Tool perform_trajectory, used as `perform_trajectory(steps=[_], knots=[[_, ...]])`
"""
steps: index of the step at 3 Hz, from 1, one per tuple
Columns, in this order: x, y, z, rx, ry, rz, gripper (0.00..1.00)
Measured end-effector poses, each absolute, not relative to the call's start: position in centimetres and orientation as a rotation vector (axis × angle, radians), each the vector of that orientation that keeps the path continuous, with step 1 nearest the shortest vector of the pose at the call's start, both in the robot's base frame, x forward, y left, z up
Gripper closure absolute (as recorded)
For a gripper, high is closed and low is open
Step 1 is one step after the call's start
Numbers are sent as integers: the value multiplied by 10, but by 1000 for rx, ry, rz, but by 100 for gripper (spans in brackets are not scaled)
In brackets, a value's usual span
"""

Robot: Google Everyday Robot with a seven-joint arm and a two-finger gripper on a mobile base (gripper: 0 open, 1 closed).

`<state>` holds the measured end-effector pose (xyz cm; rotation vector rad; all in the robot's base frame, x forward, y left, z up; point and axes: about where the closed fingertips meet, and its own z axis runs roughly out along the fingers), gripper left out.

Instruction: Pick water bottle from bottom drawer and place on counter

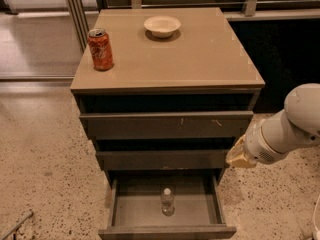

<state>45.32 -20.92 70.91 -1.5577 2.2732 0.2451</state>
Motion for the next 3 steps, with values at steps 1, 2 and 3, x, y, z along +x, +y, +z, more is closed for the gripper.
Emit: perform_trajectory(steps=[1, 2, 3], knots=[[447, -212, 674, -1554, 2266, 269, 100], [435, -216, 594, -1519, 2243, 347, 100], [445, -217, 520, -1444, 2205, 427, 100]])
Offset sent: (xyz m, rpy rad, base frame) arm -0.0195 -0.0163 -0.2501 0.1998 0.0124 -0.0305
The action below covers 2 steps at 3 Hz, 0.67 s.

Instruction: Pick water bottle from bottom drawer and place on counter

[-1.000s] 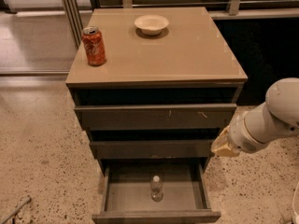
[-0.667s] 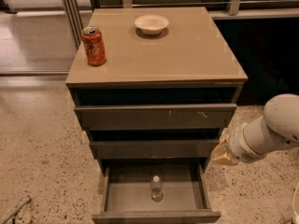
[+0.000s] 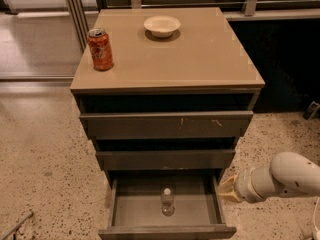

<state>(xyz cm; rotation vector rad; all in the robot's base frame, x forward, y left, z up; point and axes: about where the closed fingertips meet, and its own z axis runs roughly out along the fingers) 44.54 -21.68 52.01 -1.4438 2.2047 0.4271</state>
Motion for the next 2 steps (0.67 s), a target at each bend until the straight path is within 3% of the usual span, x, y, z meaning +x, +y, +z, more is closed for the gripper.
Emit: perform_trajectory(steps=[2], knots=[[430, -204, 476, -1433, 2227, 539, 100]])
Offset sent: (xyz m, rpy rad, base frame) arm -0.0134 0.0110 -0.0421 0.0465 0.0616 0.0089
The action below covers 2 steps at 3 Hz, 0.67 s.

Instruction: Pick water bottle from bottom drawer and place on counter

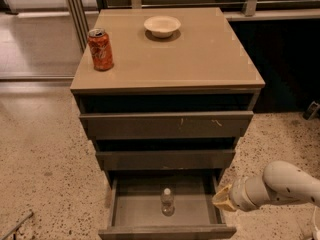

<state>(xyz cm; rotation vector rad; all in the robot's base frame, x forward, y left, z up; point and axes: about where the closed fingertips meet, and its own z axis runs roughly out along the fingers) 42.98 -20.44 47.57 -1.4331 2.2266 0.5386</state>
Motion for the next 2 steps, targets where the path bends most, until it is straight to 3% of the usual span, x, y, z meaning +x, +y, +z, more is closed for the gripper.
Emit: perform_trajectory(steps=[2], knots=[[454, -190, 415, -1461, 2065, 548, 100]])
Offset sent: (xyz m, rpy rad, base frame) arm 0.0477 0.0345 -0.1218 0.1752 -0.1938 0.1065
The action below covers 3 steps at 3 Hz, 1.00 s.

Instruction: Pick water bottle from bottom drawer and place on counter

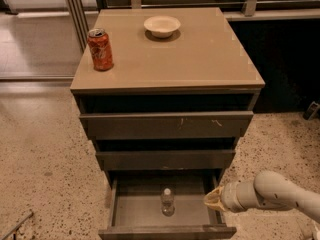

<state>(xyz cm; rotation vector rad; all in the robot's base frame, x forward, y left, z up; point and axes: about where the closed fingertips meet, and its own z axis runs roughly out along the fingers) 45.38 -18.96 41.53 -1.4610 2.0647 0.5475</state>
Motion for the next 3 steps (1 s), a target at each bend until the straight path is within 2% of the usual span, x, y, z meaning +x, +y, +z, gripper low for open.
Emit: perform_trajectory(steps=[3], knots=[[529, -133, 270, -1416, 1957, 695, 100]])
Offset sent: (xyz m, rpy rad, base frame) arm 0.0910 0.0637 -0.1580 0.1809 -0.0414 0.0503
